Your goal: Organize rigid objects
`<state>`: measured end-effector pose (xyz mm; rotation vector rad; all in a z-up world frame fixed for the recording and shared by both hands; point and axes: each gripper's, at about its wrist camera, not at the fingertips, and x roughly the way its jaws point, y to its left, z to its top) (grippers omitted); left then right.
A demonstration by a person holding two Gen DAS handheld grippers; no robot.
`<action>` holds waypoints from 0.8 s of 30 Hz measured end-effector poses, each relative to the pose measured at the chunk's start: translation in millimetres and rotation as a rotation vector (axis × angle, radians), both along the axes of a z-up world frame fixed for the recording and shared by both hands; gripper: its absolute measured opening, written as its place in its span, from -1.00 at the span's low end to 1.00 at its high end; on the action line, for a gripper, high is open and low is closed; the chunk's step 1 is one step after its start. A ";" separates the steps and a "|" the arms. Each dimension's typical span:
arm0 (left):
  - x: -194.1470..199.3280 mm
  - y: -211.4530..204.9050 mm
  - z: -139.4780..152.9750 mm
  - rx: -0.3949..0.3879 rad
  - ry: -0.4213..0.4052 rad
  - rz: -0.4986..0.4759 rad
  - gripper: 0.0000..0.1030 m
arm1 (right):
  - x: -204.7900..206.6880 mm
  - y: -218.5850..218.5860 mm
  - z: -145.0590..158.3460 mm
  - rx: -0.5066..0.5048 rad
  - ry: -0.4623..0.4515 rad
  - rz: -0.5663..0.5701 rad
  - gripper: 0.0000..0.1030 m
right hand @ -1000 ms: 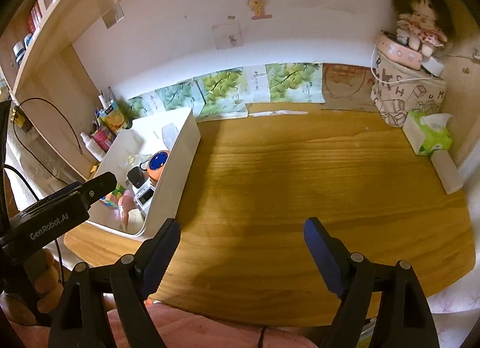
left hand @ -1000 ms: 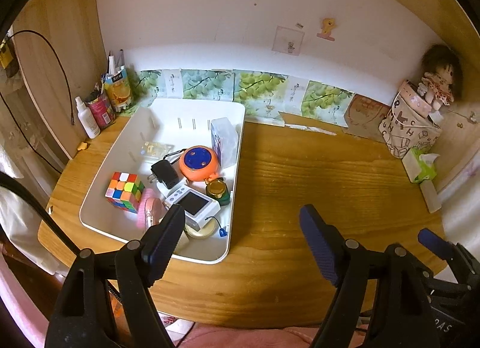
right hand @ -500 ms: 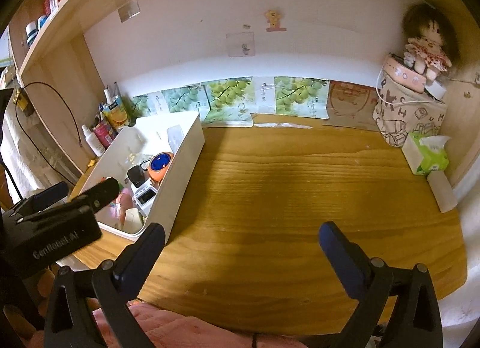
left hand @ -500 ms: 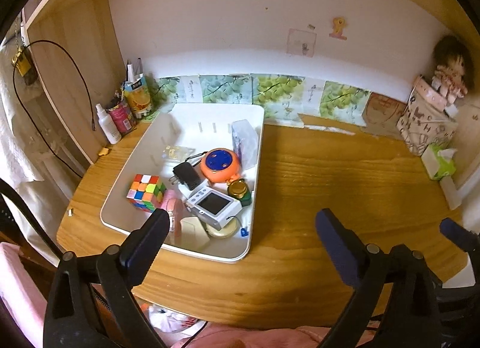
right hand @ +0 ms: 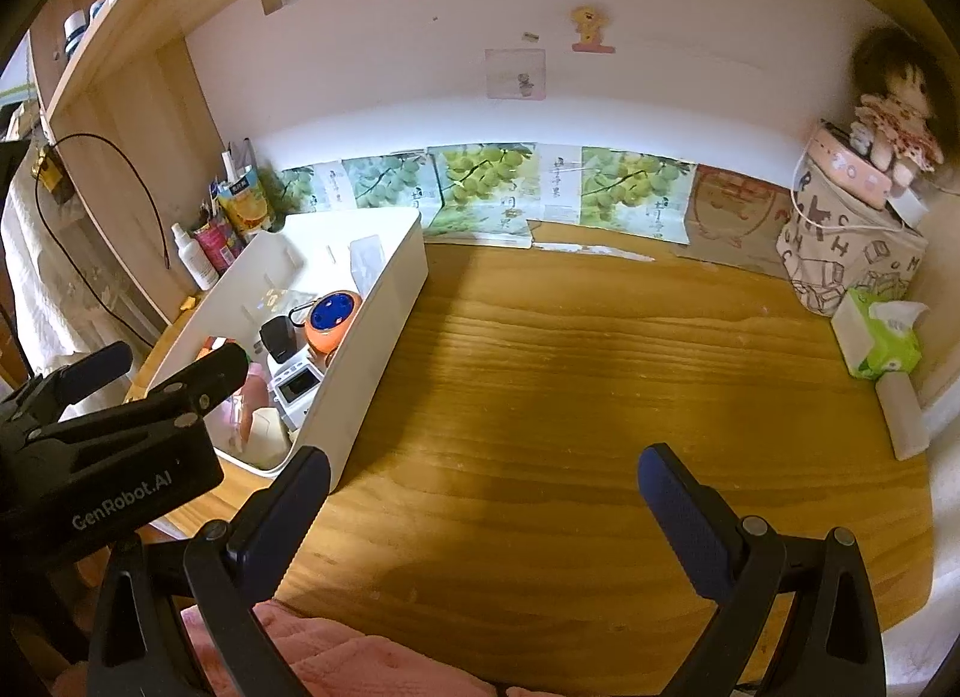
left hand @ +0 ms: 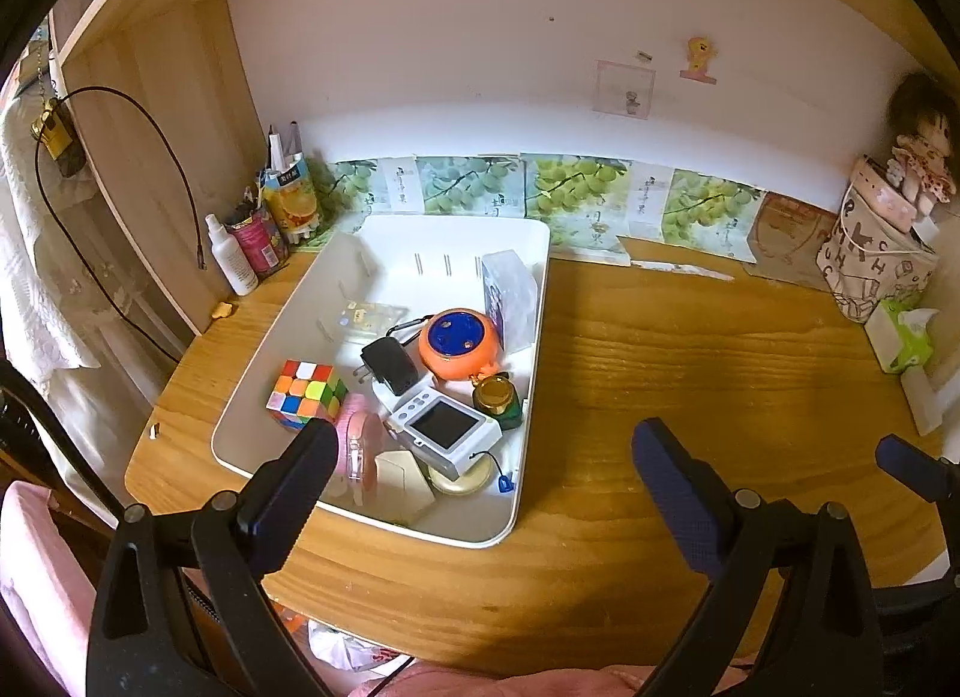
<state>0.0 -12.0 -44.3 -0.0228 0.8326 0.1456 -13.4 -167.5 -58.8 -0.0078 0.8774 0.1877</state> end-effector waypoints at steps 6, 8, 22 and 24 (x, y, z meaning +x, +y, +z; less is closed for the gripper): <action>4.0 1.2 -1.8 0.005 0.001 0.005 0.92 | 12.3 -0.9 -3.6 0.005 0.020 0.010 1.00; 6.9 1.3 -3.5 0.007 0.007 0.003 0.92 | 16.6 -0.2 -5.2 0.007 0.032 0.019 1.00; 7.1 1.5 -2.6 0.008 0.016 0.032 0.92 | 26.3 8.0 -13.9 0.003 0.089 0.077 1.00; 6.7 1.7 -2.3 0.008 0.015 0.037 0.92 | 26.6 8.5 -14.0 0.004 0.091 0.079 1.00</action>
